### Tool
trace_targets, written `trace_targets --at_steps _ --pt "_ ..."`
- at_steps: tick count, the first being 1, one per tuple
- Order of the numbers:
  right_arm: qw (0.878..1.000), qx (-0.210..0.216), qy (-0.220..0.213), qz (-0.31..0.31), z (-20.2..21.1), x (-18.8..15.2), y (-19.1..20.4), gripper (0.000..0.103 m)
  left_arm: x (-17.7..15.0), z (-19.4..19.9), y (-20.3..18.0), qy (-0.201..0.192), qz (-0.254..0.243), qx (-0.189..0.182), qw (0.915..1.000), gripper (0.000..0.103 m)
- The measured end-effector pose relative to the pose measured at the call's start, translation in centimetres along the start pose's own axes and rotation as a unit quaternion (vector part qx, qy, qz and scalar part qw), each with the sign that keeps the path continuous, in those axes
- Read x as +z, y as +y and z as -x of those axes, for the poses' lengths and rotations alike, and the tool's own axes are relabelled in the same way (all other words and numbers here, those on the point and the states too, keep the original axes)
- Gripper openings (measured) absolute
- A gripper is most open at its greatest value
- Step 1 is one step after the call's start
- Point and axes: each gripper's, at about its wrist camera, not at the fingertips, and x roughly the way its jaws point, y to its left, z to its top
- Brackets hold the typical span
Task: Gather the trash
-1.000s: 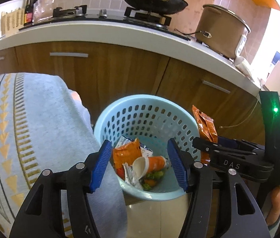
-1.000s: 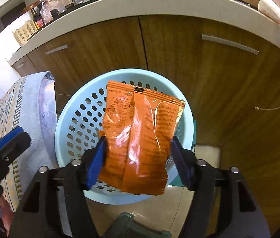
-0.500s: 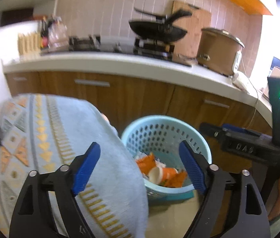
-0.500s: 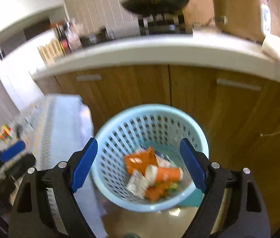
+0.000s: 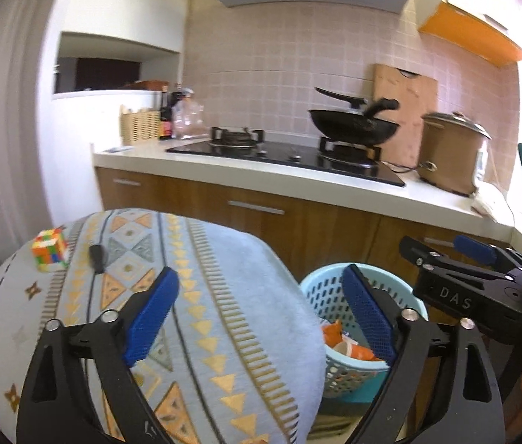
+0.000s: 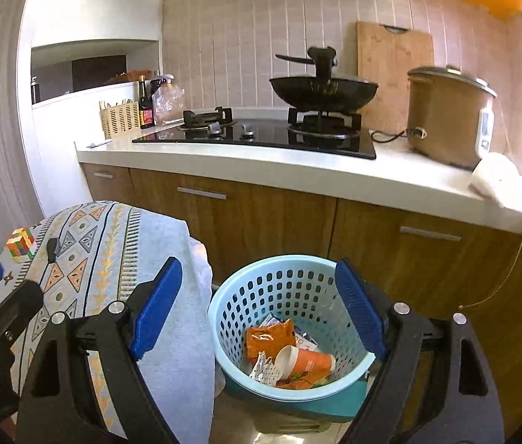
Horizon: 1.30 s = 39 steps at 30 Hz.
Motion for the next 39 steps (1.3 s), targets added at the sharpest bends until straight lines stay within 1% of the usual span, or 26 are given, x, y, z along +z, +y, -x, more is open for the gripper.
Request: trace_targets --at_steps 2,10,14,18,23,39 --pt "1.000 0.004 -0.001 0.003 0.4 -0.2 0.5 0.080 -0.3 0.2 0.7 -0.001 0.010 0.013 0.9999 0.090" --pt "1.000 0.002 0.013 0.021 -0.1 -1.4 2.1 0.080 -0.9 0.0 3.4 0.015 0.037 0.034 0.9986 0.091" --pt "0.999 0.001 0.010 0.031 0.1 -1.4 2.8 0.080 -1.0 -0.3 3.8 0.028 0.037 0.051 0.9976 0.090" --pt "0.999 -0.002 0.005 0.039 0.3 -1.4 3.3 0.080 -1.1 -0.4 4.2 0.032 0.044 0.052 0.9972 0.091" --pt "0.999 -0.008 0.009 0.040 0.0 -1.5 3.3 0.082 -1.2 -0.4 4.2 0.033 0.040 0.053 0.9972 0.090" --pt "0.999 -0.012 0.016 0.032 -0.5 -1.6 2.9 0.084 -1.4 -0.4 4.2 0.041 0.044 0.034 0.9976 0.091"
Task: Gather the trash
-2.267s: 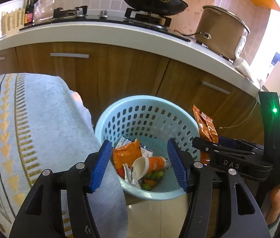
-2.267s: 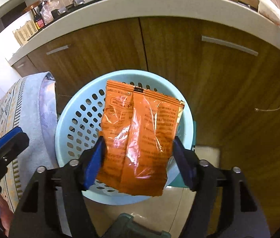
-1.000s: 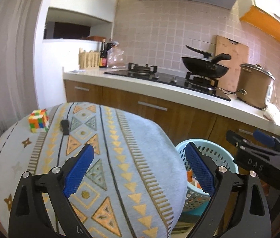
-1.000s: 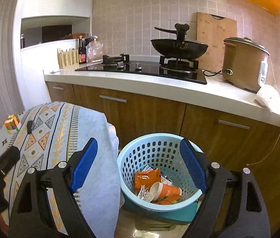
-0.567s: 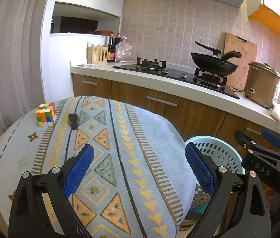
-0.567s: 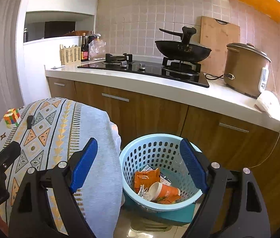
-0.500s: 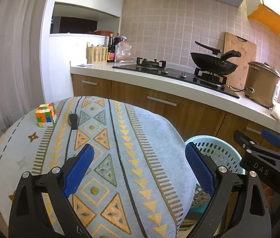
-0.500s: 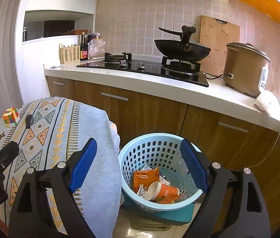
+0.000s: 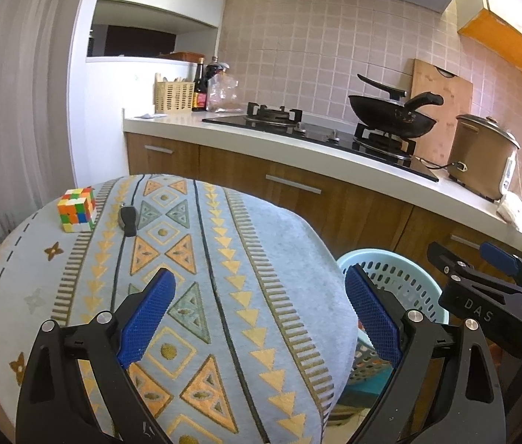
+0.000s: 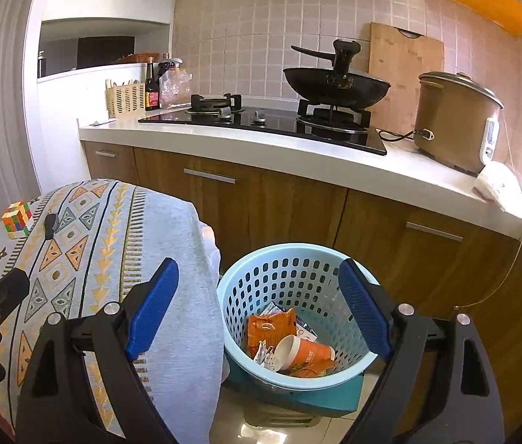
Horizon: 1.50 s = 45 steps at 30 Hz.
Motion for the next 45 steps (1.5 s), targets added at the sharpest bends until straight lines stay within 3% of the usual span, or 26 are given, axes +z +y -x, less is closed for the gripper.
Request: trace_targets --at_steps 45 --pt "1.000 -0.003 0.005 -0.011 -0.21 -0.20 -0.73 0.084 -0.29 -0.15 -0.52 0.010 -0.006 -0.007 0.9999 0.090"
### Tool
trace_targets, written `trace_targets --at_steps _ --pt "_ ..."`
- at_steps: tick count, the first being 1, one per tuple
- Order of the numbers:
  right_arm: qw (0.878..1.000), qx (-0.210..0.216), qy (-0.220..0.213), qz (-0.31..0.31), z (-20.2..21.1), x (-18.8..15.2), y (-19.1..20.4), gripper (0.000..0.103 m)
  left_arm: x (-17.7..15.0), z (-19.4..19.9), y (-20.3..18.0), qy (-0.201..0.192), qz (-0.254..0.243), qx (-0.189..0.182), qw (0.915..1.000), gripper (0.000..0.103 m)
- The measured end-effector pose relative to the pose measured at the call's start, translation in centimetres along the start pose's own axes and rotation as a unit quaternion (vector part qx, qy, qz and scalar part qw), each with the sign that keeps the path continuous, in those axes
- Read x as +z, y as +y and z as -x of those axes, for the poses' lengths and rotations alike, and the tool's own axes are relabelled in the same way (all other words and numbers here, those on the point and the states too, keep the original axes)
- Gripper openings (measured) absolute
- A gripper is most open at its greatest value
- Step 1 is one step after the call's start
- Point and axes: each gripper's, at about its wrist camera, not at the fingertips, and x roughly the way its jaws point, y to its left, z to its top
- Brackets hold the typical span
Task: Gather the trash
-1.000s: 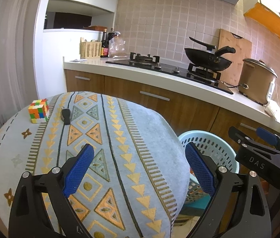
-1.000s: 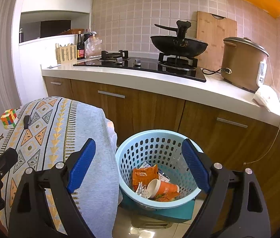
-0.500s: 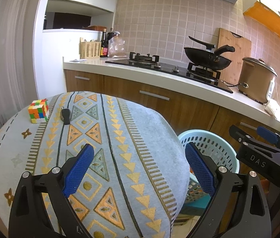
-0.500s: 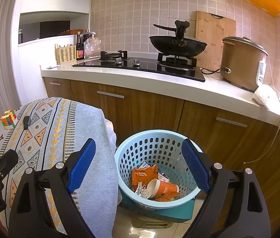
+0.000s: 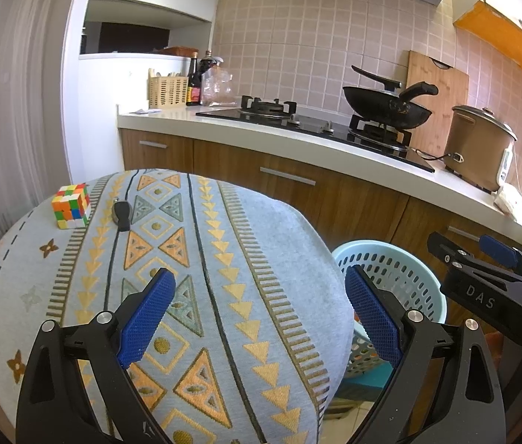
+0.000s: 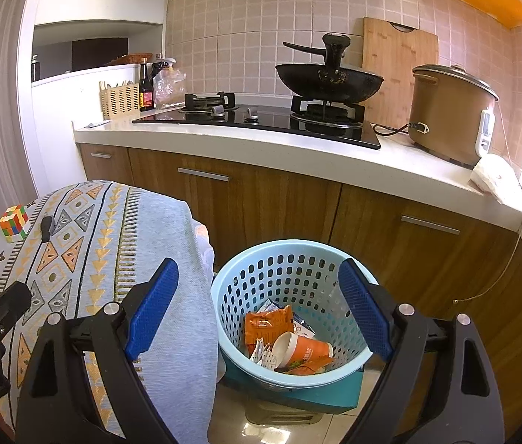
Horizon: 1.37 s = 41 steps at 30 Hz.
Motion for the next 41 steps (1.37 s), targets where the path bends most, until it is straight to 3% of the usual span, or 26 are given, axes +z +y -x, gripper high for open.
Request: trace_targets --at_steps 21,32,38,41 --pt "1.000 -0.002 -0.008 -0.003 0.31 0.26 0.22 0.084 -0.32 -0.20 0.57 0.000 -0.005 0.001 1.0000 0.091" --pt "1.000 -0.003 -0.007 -0.003 0.19 0.27 0.19 0.084 -0.34 0.09 0.60 -0.015 -0.025 0.019 0.9994 0.090" --pt "1.000 -0.003 -0.008 -0.003 0.17 0.31 0.24 0.084 -0.13 -0.26 0.73 0.002 -0.018 0.001 0.9998 0.093" --pt "1.000 -0.004 -0.008 -0.003 0.17 0.26 0.32 0.084 -0.11 -0.13 0.35 -0.005 -0.029 0.009 0.9995 0.093"
